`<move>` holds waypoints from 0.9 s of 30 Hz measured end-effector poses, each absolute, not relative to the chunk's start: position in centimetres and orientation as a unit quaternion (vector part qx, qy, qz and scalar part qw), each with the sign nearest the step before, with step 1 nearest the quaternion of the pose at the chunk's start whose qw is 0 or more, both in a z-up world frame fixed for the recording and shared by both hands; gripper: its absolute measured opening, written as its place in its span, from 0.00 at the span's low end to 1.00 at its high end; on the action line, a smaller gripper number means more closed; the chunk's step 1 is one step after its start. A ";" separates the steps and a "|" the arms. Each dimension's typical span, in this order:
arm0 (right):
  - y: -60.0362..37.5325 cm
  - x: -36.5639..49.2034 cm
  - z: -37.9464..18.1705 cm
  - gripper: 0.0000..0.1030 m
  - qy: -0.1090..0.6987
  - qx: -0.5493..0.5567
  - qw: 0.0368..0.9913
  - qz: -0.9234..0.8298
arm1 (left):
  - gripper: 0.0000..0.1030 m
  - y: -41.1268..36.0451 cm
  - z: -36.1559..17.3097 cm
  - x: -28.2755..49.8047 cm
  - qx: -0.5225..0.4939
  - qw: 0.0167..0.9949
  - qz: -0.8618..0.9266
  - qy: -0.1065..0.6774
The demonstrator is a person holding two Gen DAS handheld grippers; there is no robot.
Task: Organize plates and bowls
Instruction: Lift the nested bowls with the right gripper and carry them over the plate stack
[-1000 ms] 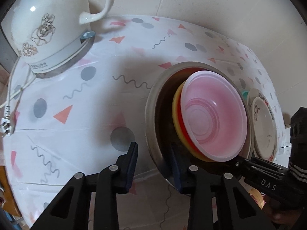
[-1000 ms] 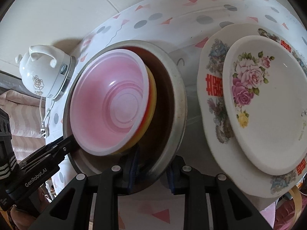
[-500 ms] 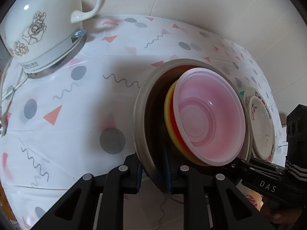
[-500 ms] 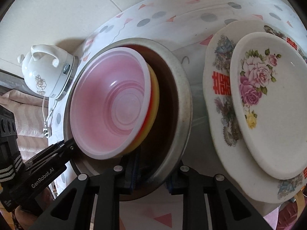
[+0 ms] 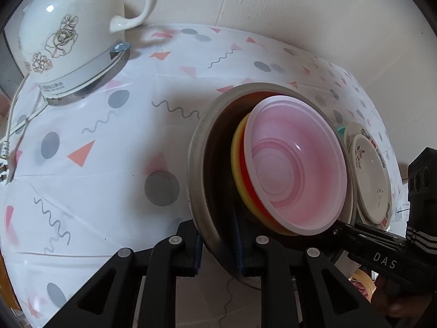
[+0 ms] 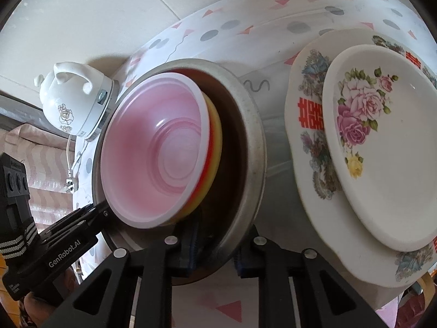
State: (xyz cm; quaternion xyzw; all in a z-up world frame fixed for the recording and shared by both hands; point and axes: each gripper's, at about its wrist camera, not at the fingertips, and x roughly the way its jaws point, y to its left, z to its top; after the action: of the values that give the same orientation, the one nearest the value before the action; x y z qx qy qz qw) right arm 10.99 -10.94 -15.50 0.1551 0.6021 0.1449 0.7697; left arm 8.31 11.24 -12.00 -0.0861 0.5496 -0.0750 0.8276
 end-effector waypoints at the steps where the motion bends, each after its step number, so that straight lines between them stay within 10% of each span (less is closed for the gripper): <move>1: -11.0 10.9 -15.4 0.19 0.600 0.157 0.770 0.147 | 0.19 11.2 -11.8 8.2 -0.084 0.829 -0.074 0.548; 27: -16.6 9.2 -8.7 0.19 0.525 0.200 0.815 0.139 | 0.19 6.0 -4.9 8.8 -0.046 0.863 -0.126 0.486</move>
State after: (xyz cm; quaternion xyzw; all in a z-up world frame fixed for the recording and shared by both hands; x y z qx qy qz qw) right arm 9.24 -16.61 -8.73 0.1998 0.5254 0.1395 0.8152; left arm 8.77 6.03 -4.93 -0.0462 0.4864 -0.1256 0.8634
